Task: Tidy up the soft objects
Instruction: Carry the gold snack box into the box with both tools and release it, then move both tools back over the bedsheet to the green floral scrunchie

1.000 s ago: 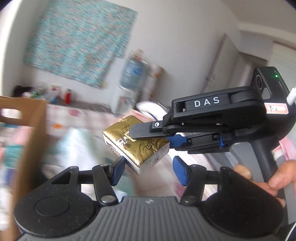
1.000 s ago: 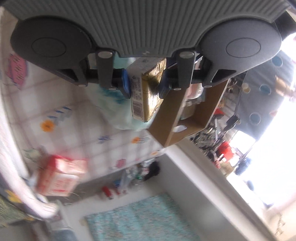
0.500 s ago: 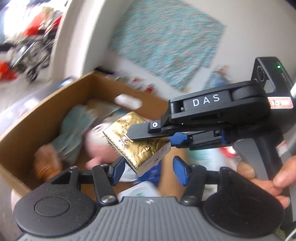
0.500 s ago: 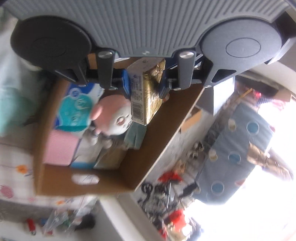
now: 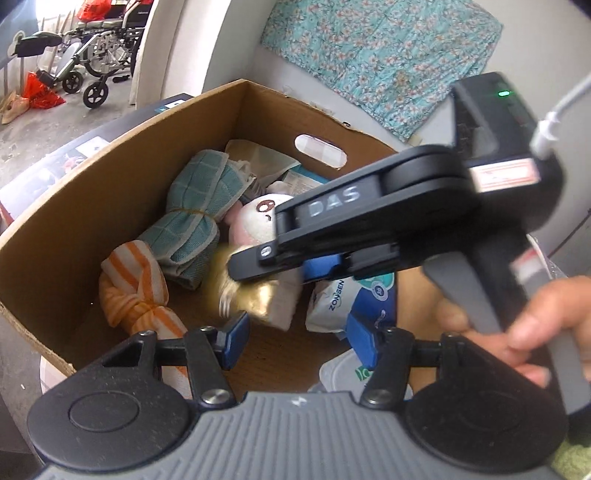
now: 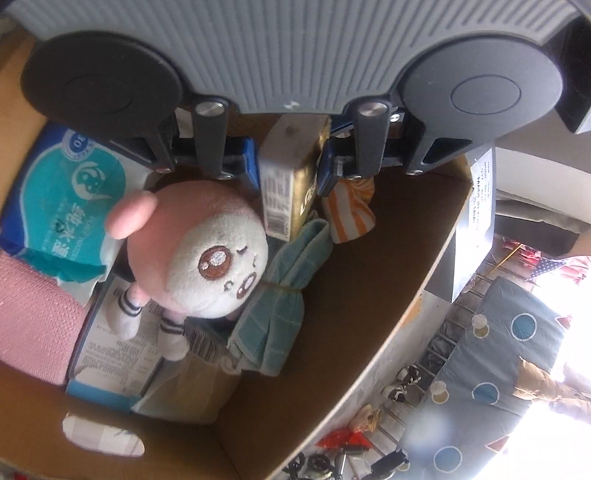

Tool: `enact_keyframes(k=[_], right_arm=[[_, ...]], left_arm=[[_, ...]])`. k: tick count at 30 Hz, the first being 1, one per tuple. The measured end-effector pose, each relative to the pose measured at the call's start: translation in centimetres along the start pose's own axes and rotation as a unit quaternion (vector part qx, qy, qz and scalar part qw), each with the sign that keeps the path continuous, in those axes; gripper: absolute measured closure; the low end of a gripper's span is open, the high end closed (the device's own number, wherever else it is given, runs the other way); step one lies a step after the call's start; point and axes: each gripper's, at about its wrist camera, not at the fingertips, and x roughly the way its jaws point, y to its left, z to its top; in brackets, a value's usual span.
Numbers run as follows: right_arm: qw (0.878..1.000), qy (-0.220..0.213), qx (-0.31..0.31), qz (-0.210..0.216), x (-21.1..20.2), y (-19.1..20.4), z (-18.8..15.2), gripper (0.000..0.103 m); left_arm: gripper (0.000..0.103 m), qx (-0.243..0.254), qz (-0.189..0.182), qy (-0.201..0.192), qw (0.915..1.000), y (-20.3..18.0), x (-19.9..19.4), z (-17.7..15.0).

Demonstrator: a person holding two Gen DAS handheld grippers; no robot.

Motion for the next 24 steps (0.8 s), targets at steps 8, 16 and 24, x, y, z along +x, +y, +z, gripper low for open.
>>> enact_keyframes(k=[8,16,24], right_arm=[[1.000,0.011,-0.004,-0.023,1.1,-0.4,0.0,0.072],[0.999,0.005,-0.023,-0.040,-0.7,-0.3,-0.9,0.072],[0.999,-0.040,-0.004,-0.031,-3.3,-0.8,-0.6,0.071]], left_arm=[[0.041,0.012,-0.004,0.002,0.9999,0.1,0.4,0.2],[0.036,0.030,-0.009,0.000,0.9995,-0.3,0.1,0.2],[0.034,0.052,-0.009,0.002,0.9986,-0.7,-0.3,0.0]])
